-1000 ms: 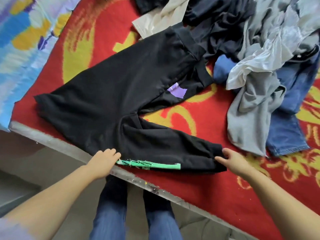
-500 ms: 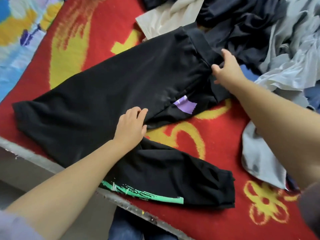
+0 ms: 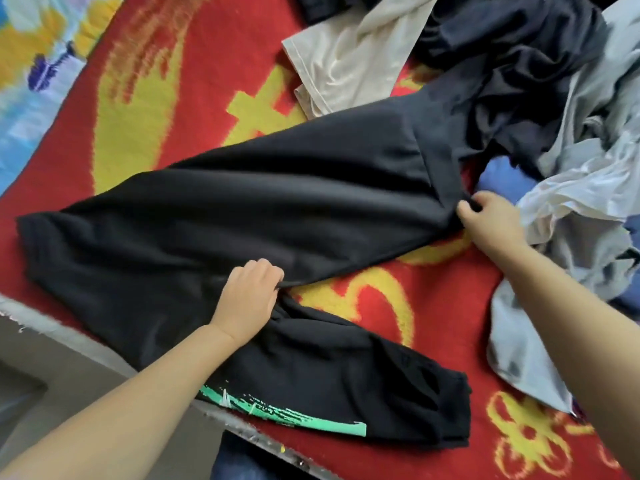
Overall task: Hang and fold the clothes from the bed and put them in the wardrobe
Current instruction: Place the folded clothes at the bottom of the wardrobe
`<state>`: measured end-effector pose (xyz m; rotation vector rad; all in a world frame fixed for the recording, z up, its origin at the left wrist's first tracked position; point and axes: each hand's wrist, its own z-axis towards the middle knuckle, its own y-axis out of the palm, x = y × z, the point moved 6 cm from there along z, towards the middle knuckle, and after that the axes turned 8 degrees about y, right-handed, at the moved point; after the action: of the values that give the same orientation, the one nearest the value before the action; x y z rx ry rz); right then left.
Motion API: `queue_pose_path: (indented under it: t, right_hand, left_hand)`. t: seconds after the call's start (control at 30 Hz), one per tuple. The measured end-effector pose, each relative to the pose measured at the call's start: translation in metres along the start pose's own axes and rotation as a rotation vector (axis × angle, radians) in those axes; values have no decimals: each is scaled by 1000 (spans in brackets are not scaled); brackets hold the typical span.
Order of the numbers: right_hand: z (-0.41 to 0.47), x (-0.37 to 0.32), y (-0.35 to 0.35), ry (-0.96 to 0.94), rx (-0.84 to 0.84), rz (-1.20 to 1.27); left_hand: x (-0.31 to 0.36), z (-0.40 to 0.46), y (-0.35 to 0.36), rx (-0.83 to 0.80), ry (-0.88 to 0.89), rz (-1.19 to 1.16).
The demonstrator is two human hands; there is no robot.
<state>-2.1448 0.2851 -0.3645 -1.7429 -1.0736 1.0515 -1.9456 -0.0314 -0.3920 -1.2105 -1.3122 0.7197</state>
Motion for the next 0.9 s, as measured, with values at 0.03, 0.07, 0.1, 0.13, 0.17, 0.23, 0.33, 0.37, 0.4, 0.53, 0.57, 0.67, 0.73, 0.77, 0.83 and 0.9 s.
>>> queue_pose_path:
  t: [0.03, 0.07, 0.1, 0.13, 0.17, 0.23, 0.33, 0.37, 0.4, 0.53, 0.57, 0.67, 0.73, 0.77, 0.83, 0.9]
  right_hand:
    - [-1, 8, 13, 20, -54, -30]
    - [1, 13, 21, 40, -74, -33]
    - [3, 15, 26, 62, -68, -28]
    - [5, 14, 28, 84, -51, -22]
    - [6, 12, 29, 109, -36, -6]
    - [2, 9, 30, 161, -23, 78]
    - [-6, 5, 36, 199, -82, 79]
    - [-6, 4, 40, 207, -129, 35]
    - [-5, 2, 43, 214, -170, 3]
    - [-9, -3, 39, 214, -123, 64]
    - [-18, -3, 38, 200, -78, 87]
    - [-69, 10, 43, 160, -27, 104]
    - [-112, 25, 60, 76, -178, 73]
    - [-135, 33, 71, 6, -299, 27]
    - [-180, 50, 91, -106, -538, -98]
    - [-211, 69, 104, -168, -650, -293]
  left_hand:
    - [0, 1, 7, -36, 2, 37]
    - [-1, 2, 13, -54, -1, 54]
    - [-2, 3, 17, -62, -10, 54]
    - [-3, 3, 20, -64, -25, 51]
    - [-4, 1, 21, -61, -42, 58]
    - [-6, -9, 22, -48, -112, 95]
    - [-6, -31, 24, -104, -247, 71]
    - [-2, -38, 30, -181, -251, 63]
    - [1, -43, 38, -279, -240, 55]
    - [-1, -51, 51, -439, -159, -59]
    - [-2, -53, 45, -395, -127, -95]
    - [5, -78, 15, -156, -11, -45]
    - [19, -111, 12, -120, 94, 42]
    - [27, -131, 18, -154, 154, 97]
    - [34, -167, 34, -280, 216, 175]
    - [28, -190, 47, -411, 121, 218]
